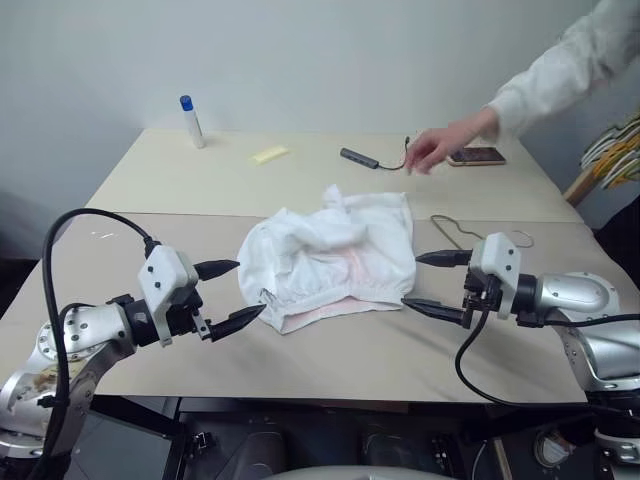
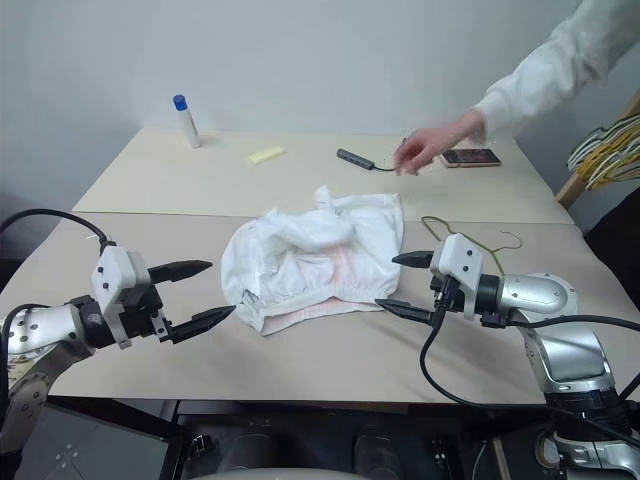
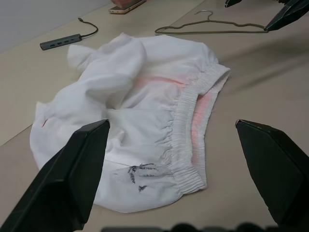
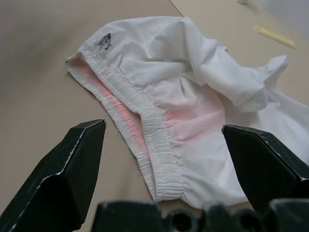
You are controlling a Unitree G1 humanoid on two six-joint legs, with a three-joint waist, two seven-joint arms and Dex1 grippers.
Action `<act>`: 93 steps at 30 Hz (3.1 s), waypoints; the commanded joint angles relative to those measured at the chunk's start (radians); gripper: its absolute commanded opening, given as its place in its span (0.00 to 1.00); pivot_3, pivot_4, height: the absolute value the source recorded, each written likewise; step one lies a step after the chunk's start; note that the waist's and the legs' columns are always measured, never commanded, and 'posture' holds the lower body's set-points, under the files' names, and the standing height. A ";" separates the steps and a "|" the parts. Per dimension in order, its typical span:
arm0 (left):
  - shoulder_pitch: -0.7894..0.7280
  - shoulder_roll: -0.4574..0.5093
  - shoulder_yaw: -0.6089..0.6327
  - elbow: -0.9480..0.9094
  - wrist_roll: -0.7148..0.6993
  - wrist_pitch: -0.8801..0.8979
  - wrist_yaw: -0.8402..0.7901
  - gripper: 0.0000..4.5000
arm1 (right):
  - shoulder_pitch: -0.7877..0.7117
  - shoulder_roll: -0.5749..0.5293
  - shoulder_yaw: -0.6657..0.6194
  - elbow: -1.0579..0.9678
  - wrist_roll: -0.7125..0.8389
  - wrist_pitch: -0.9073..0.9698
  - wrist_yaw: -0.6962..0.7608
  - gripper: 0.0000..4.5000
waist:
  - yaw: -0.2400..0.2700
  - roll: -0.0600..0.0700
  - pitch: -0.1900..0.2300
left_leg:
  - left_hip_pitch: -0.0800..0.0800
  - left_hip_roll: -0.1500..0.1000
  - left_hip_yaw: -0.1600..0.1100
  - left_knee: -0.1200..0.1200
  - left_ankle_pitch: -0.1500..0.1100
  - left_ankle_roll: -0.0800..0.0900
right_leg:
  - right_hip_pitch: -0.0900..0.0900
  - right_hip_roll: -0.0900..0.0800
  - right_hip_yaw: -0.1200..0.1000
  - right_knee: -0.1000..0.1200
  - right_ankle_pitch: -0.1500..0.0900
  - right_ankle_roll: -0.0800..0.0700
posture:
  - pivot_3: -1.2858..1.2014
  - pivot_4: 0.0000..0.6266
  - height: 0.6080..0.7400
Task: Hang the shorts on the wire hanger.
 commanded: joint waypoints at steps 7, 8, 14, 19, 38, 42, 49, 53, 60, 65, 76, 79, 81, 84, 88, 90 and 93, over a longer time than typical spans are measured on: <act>-0.004 0.024 0.040 -0.018 -0.013 -0.009 -0.018 1.00 | 0.002 0.007 -0.011 -0.058 0.016 -0.008 -0.012 0.99 | -0.001 0.000 0.000 | 0.000 0.000 0.000 0.000 0.000 0.000 | 0.000 0.000 0.000 0.000 0.000 0.000 | 0.56 0.06 1.00; -0.004 0.025 0.039 -0.015 -0.010 -0.015 -0.021 1.00 | 0.003 0.009 -0.009 -0.066 0.019 -0.006 -0.015 0.99 | -0.001 0.000 0.000 | 0.000 0.000 0.000 0.000 0.000 0.000 | 0.000 0.000 0.000 0.000 0.000 0.000 | 0.56 0.06 1.00; -0.017 0.024 0.037 -0.016 -0.010 -0.027 -0.029 1.00 | -0.014 0.024 0.048 -0.069 -0.034 -0.021 -0.025 0.99 | -0.001 -0.001 0.001 | 0.000 0.000 0.000 0.000 0.000 0.000 | 0.000 0.000 0.000 0.000 0.000 0.000 | 0.56 0.05 1.00; -0.003 0.017 0.038 -0.021 -0.012 -0.031 -0.033 1.00 | -0.096 0.048 0.268 -0.008 -0.291 -0.094 -0.072 0.99 | -0.004 -0.001 0.001 | 0.000 0.001 0.000 0.000 0.000 0.000 | -0.001 0.000 0.000 0.000 0.000 -0.001 | 0.56 0.06 1.00; 0.002 0.019 0.041 -0.015 -0.009 -0.041 -0.037 1.00 | -0.294 0.101 0.477 0.280 -0.677 -0.215 -0.221 0.25 | 0.000 -0.003 0.007 | 0.000 0.005 0.001 0.000 0.000 0.000 | -0.002 0.004 -0.001 0.000 0.000 -0.004 | 0.56 0.08 1.00; 0.004 0.019 0.036 -0.003 -0.003 -0.052 -0.046 1.00 | -0.360 0.003 0.458 0.430 -0.717 -0.390 -0.244 0.01 | -0.004 -0.003 0.010 | -0.001 0.005 0.002 0.000 0.000 0.000 | -0.002 0.004 -0.001 0.000 0.000 -0.004 | 0.55 0.07 1.00; -0.019 0.012 0.009 0.012 0.009 -0.066 -0.045 1.00 | -0.392 -0.052 0.375 0.446 -0.622 -0.421 -0.184 0.15 | -0.026 -0.004 0.011 | 0.000 0.010 0.002 -0.002 0.000 0.000 | -0.002 0.010 0.000 0.000 0.001 -0.008 | 0.55 0.05 1.00; -0.014 0.016 0.010 0.016 0.010 -0.072 -0.052 1.00 | -0.223 -0.080 0.324 0.087 -0.394 -0.254 -0.012 0.45 | -0.021 -0.004 0.011 | 0.000 0.012 0.001 -0.003 -0.001 0.000 | -0.002 0.012 -0.001 0.001 0.003 -0.004 | 0.55 0.04 1.00; 0.011 0.060 0.044 0.036 0.003 -0.073 -0.112 1.00 | -0.181 0.148 0.459 -0.179 -0.469 0.152 -0.168 1.00 | -0.031 -0.004 0.010 | 0.003 0.012 0.001 -0.003 -0.001 -0.002 | -0.003 0.013 0.000 0.002 0.001 -0.011 | 0.54 0.04 1.00; 0.050 0.105 0.094 0.060 0.010 -0.085 -0.159 1.00 | -0.249 0.313 0.618 -0.194 -0.586 0.388 -0.243 1.00 | -0.028 -0.003 0.011 | 0.004 0.013 0.001 -0.003 0.000 -0.003 | -0.007 0.013 -0.001 0.004 0.003 -0.015 | 0.55 0.06 1.00; 0.083 0.098 0.112 -0.002 -0.002 -0.061 -0.126 1.00 | -0.345 0.325 0.781 -0.081 -0.816 0.424 -0.306 0.57 | -0.009 -0.004 0.011 | -0.009 0.013 0.002 -0.003 0.000 -0.004 | -0.018 0.013 0.000 0.005 0.005 -0.016 | 0.56 0.09 1.00; 0.079 0.097 0.105 -0.001 0.001 -0.061 -0.116 1.00 | -0.328 0.237 0.763 -0.130 -0.829 0.388 -0.279 0.36 | -0.003 -0.004 0.011 | -0.009 0.013 0.002 -0.003 0.000 -0.004 | -0.019 0.013 0.000 0.005 0.002 -0.013 | 0.56 0.08 1.00; 0.064 0.095 0.087 0.005 0.008 -0.066 -0.109 1.00 | -0.316 0.161 0.735 -0.173 -0.835 0.350 -0.256 0.22 | -0.002 -0.004 0.012 | -0.009 0.013 0.002 -0.003 0.001 -0.004 | -0.018 0.013 0.000 0.005 0.002 -0.013 | 0.55 0.07 1.00; 0.024 0.089 0.039 0.031 0.048 -0.094 -0.098 1.00 | -0.300 0.060 0.682 -0.206 -0.834 0.278 -0.236 0.02 | -0.002 -0.004 0.011 | -0.008 0.013 0.002 -0.003 0.001 -0.004 | -0.018 0.013 0.000 0.004 0.002 -0.013 | 0.54 0.06 1.00; -0.042 0.094 -0.085 0.129 0.257 -0.239 -0.061 1.00 | -0.266 -0.028 0.581 -0.188 -0.779 0.144 -0.237 0.00 | -0.008 -0.005 0.011 | -0.007 0.013 0.002 -0.003 0.001 -0.004 | -0.018 0.013 0.000 0.005 0.002 -0.013 | 0.53 0.05 1.00; -0.085 0.120 -0.186 0.246 0.445 -0.428 -0.051 1.00 | -0.237 -0.071 0.513 -0.184 -0.720 0.082 -0.204 0.00 | -0.010 -0.005 0.011 | -0.007 0.012 0.002 -0.003 0.001 -0.004 | -0.017 0.013 0.000 0.004 0.002 -0.014 | 0.53 0.04 1.00; -0.187 0.121 -0.308 0.448 0.643 -0.651 -0.012 1.00 | -0.204 -0.118 0.448 -0.181 -0.657 -0.007 -0.165 0.00 | -0.012 -0.005 0.011 | -0.007 0.012 0.003 -0.003 0.001 -0.004 | -0.017 0.013 0.000 0.004 0.002 -0.013 | 0.52 0.03 1.00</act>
